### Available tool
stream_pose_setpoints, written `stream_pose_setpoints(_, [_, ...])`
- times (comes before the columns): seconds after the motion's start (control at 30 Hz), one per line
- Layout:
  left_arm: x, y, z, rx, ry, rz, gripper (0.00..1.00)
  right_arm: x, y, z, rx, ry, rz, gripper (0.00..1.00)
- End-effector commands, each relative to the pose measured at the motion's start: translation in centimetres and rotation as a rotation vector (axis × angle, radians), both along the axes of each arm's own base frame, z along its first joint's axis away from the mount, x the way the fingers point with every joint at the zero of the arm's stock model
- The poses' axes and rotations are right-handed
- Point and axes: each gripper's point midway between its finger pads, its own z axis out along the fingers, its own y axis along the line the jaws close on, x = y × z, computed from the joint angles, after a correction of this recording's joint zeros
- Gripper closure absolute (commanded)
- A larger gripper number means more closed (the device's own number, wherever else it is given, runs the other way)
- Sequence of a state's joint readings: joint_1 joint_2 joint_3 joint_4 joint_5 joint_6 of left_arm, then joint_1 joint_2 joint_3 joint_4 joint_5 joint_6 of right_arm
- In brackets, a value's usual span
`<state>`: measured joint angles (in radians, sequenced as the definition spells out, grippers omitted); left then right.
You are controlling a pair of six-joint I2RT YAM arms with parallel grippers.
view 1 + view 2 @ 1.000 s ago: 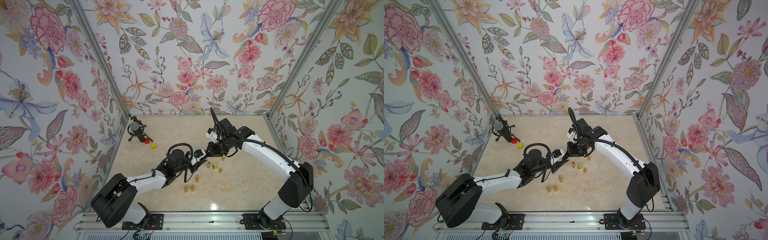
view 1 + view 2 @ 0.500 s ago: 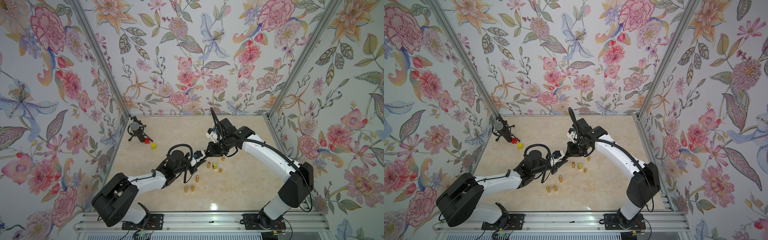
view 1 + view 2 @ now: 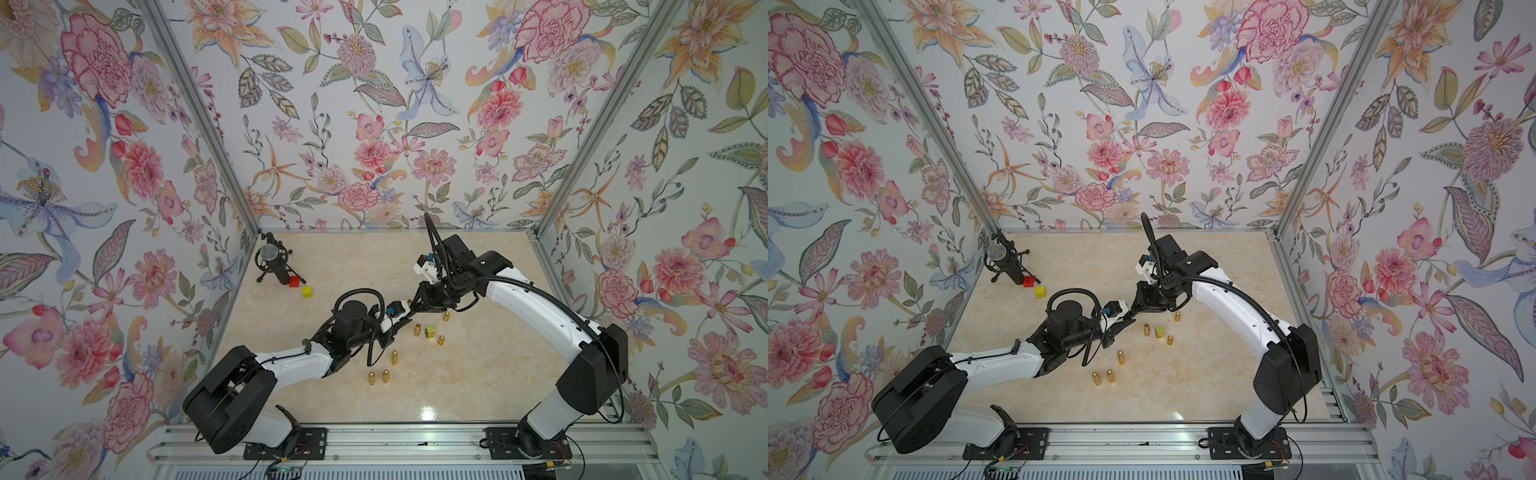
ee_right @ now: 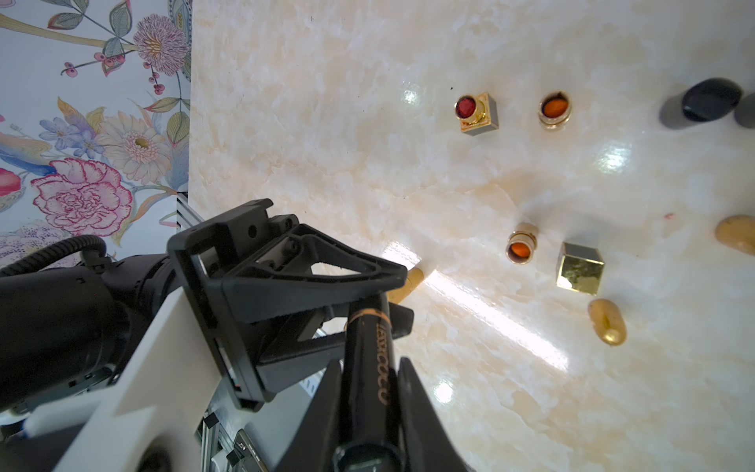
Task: Open the lipstick cap
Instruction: Open the cover of the lipstick.
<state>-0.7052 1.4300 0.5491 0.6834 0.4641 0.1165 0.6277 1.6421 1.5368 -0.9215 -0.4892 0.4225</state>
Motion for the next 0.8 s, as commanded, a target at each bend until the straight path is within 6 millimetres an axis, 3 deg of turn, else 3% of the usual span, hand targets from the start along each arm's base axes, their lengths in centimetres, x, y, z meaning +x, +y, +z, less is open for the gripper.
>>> stream_pose_setpoints(0.0, [-0.2,1.2,-1.6,0.044,0.025,0.031,1.00,1.0,-1.4,1.8,0.023,-0.063,-0.044,0.79])
stream_pose_setpoints(0.2, [0.2,2.2,-2.9,0.090,0.049,0.087,1.00,1.4,-2.2,2.9,0.064,-0.064,-0.065,0.80])
stream_pose_setpoints(0.47, [0.2,3.3,-1.6,0.041,0.027,0.120,1.00,2.4,-4.6,3.8,0.065,-0.100,-0.133,0.80])
stream_pose_setpoints(0.63, [-0.1,4.2,0.3,-0.052,0.018,0.144,1.00,2.4,-7.8,1.7,-0.054,-0.133,-0.217,0.80])
stream_pose_setpoints(0.77, [-0.3,4.7,1.8,-0.113,-0.001,0.163,1.00,1.3,-10.9,-2.0,-0.234,-0.120,-0.271,0.80])
